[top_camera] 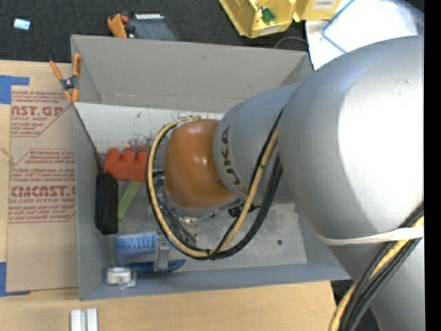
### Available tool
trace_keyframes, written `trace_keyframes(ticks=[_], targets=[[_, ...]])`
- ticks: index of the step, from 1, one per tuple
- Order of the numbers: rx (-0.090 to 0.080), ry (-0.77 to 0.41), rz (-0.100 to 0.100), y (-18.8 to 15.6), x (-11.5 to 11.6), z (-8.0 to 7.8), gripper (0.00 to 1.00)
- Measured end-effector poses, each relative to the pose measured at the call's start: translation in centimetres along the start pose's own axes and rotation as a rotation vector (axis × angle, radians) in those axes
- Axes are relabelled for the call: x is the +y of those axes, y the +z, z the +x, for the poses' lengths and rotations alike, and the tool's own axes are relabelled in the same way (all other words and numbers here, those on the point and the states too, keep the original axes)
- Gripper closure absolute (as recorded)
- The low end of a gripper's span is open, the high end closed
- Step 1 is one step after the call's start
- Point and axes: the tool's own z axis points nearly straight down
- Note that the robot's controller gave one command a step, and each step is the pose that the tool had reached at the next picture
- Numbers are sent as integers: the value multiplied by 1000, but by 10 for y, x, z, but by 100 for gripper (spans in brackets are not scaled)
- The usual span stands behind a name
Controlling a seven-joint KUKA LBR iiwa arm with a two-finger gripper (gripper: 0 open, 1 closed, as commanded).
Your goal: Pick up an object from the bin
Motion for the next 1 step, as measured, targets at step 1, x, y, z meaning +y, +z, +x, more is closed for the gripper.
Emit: trace_keyframes(ticks=[1], targets=[[-1, 11, 1, 14, 41, 5, 0]])
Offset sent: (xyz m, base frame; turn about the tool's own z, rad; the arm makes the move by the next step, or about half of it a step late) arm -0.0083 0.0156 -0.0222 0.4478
